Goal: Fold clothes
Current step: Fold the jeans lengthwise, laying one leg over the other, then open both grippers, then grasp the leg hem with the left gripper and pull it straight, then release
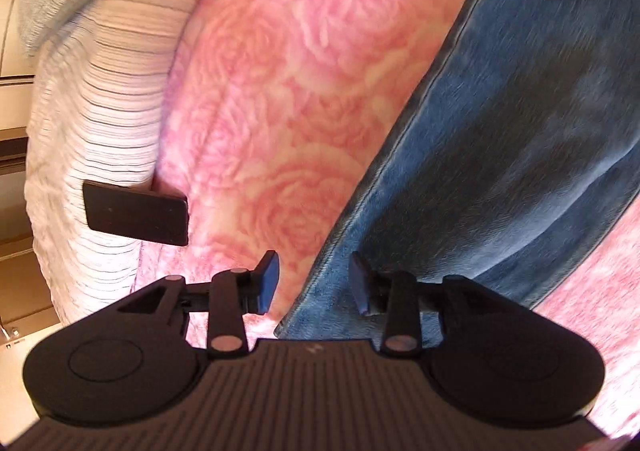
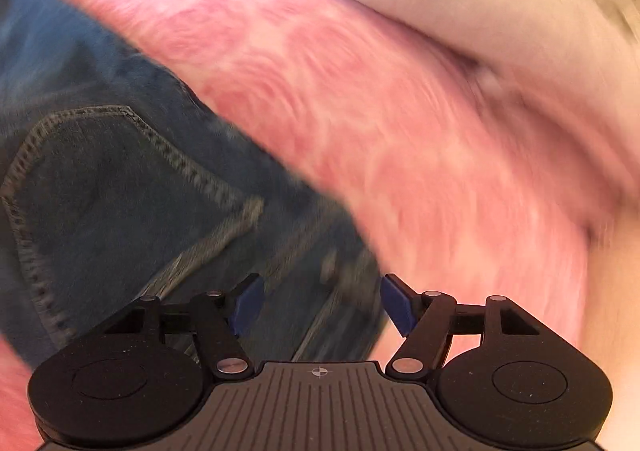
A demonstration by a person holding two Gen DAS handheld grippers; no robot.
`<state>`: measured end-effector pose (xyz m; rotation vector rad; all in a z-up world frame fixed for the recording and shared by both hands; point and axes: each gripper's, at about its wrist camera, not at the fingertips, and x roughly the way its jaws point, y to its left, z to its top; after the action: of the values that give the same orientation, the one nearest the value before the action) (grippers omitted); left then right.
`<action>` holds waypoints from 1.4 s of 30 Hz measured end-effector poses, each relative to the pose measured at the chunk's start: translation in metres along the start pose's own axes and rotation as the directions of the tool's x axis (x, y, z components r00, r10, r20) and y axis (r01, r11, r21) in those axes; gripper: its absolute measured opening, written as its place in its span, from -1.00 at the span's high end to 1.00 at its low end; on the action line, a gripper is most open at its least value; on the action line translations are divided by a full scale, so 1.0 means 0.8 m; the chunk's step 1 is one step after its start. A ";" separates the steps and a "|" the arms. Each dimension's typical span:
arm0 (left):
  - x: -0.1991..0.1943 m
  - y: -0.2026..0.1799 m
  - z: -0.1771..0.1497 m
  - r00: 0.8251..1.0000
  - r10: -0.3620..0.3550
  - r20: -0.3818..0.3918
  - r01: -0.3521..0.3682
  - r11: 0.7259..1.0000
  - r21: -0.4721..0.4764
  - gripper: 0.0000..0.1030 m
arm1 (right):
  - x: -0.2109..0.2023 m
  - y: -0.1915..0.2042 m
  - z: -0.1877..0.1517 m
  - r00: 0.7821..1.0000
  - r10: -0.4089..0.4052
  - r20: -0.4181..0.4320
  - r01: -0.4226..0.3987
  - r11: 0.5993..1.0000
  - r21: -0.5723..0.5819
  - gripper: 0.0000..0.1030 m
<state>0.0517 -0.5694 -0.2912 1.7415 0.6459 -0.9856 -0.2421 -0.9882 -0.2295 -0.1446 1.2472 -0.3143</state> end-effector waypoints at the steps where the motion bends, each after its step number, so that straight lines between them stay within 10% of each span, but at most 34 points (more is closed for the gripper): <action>1: -0.005 -0.004 -0.002 1.000 -0.001 0.002 0.001 1.000 -0.004 0.34 | 0.000 -0.001 -0.015 0.999 0.031 -0.012 -0.030 0.997 0.065 -0.33; 9: -0.058 -0.057 -0.041 1.000 0.013 -0.010 -0.013 1.000 -0.010 0.33 | -0.007 -0.018 -0.101 0.997 0.062 -0.052 -0.046 0.961 0.274 -0.33; 14: -0.095 -0.090 -0.084 0.998 0.065 0.025 -0.065 0.998 -0.024 0.23 | -0.078 0.018 -0.083 0.995 -0.040 0.091 0.026 0.989 0.147 -0.32; 22: -0.103 -0.141 -0.158 0.991 0.114 0.077 -0.117 0.993 0.035 0.20 | -0.144 0.172 -0.052 0.967 0.094 0.238 -0.078 0.994 -0.077 -0.33; 30: -0.014 -0.121 -0.228 0.965 0.168 0.200 -0.180 0.983 0.043 0.18 | -0.144 0.341 -0.001 0.967 0.144 0.211 -0.095 0.969 -0.226 -0.32; 36: 0.059 -0.082 -0.255 0.927 -0.002 0.376 -0.070 0.982 0.177 0.13 | -0.133 0.431 0.049 0.984 0.083 0.155 -0.059 0.986 -0.153 -0.33; 42: 0.098 0.035 -0.263 0.892 0.131 0.432 -0.064 0.984 -0.167 0.05 | -0.123 0.517 0.100 0.988 0.085 0.133 -0.060 0.982 -0.181 -0.33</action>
<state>0.1827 -0.3850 -0.3071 1.3391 0.3232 -1.1808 -0.1299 -0.5707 -0.2301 -0.2686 1.1368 -0.1277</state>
